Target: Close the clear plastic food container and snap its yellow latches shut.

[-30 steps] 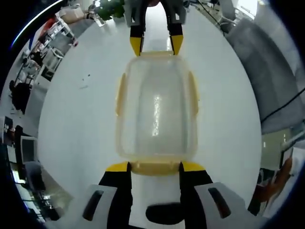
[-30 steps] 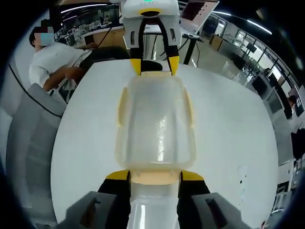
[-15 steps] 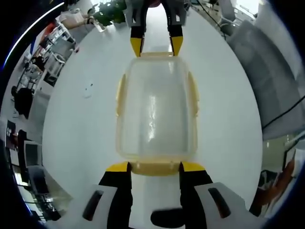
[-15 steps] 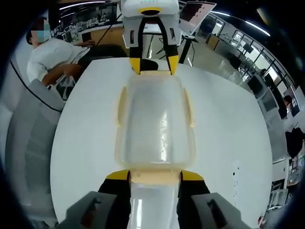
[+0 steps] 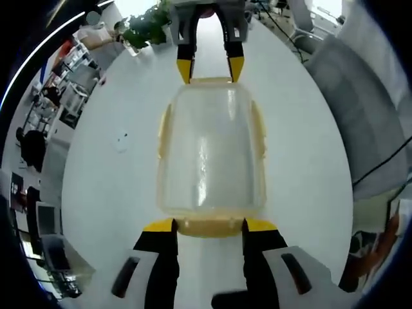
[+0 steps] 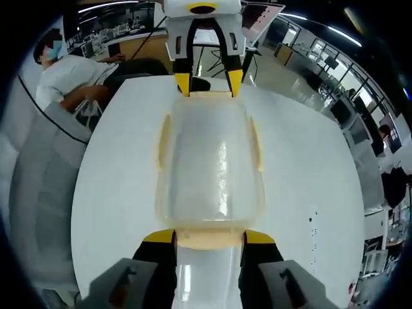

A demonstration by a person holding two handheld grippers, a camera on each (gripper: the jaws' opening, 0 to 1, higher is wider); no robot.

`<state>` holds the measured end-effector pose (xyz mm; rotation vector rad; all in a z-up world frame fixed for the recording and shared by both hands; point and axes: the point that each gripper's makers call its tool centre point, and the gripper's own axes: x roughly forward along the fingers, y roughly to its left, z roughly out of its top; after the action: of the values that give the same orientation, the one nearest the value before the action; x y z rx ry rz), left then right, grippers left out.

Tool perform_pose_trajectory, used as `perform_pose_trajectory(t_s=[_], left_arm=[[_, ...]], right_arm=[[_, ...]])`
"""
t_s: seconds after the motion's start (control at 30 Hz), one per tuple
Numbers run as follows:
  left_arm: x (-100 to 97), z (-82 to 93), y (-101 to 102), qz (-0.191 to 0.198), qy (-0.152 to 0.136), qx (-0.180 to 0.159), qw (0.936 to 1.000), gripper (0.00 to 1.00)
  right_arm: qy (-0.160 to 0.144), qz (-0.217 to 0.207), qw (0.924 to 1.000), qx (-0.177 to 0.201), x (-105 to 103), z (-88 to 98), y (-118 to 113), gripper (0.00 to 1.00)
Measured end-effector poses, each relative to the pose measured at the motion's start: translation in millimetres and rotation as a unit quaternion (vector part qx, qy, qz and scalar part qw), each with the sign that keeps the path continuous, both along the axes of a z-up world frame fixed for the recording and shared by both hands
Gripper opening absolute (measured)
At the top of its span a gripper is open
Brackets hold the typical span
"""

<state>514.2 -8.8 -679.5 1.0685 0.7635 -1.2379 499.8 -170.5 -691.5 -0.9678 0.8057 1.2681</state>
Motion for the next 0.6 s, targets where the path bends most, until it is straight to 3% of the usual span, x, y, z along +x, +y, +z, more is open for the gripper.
perform_pose_trajectory(t_s=[0.6], left_arm=[[0.3, -1.8, -24.1, 0.01, 0.003, 0.007, 0.9999, 0.37]], right_arm=[[0.005, 0.014, 0.9998, 0.01, 1.6, 2.0, -23.4, 0.35]])
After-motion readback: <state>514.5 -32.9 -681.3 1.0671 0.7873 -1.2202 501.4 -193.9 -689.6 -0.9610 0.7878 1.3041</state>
